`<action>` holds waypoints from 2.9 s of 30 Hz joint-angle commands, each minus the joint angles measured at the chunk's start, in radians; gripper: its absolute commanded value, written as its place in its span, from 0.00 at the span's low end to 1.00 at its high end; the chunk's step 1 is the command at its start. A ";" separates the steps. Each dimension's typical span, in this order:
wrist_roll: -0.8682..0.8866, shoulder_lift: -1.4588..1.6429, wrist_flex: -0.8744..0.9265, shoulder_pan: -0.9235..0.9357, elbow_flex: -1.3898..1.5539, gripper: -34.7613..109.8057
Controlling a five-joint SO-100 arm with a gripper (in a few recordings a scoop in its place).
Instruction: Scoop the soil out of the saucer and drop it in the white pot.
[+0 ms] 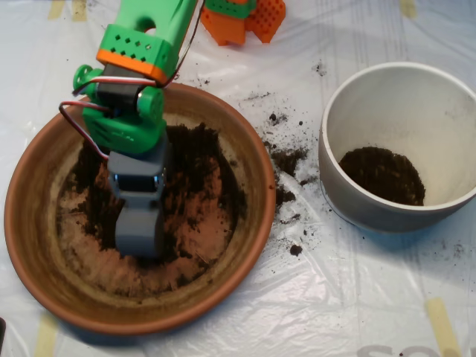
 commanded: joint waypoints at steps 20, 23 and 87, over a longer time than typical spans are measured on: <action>-0.080 0.446 -0.118 0.020 0.502 0.36; -0.091 0.449 -0.110 0.034 0.494 0.36; 0.124 0.400 0.520 -0.810 -0.578 0.48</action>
